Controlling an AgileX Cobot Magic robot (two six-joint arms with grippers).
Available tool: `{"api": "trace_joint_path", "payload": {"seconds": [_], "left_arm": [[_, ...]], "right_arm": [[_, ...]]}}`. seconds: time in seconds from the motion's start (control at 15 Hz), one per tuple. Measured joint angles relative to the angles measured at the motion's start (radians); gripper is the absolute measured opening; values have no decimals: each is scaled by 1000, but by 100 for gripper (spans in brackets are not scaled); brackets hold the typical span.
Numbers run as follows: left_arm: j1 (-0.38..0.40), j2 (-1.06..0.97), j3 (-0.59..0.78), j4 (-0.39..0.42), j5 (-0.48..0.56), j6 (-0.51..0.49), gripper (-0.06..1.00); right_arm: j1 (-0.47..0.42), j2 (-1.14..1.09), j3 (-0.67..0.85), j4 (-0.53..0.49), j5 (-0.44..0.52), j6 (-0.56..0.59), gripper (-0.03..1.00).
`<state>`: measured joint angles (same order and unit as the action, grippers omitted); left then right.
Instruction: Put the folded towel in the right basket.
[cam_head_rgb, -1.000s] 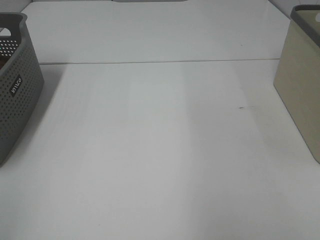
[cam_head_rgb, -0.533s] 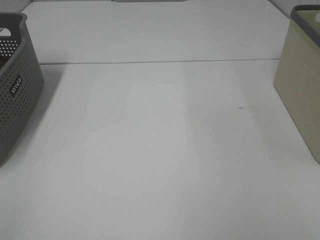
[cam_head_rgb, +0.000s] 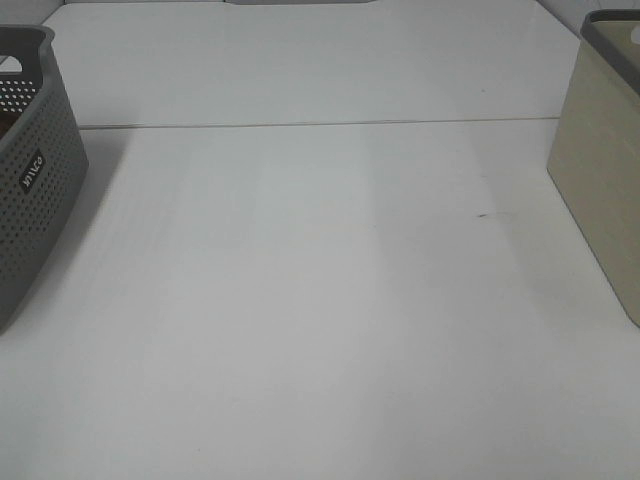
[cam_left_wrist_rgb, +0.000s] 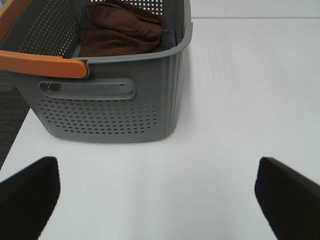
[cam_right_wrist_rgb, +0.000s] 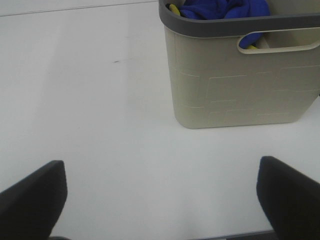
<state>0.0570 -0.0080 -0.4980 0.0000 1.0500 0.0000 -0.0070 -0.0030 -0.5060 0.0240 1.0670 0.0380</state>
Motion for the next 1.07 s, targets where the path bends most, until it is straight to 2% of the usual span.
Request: {"api": "trace_joint_path", "payload": {"seconds": [1.07], "left_arm": [[0, 0, 0, 0, 0, 0, 99]], "right_arm": [[0, 0, 2, 0, -6, 0, 98]]}}
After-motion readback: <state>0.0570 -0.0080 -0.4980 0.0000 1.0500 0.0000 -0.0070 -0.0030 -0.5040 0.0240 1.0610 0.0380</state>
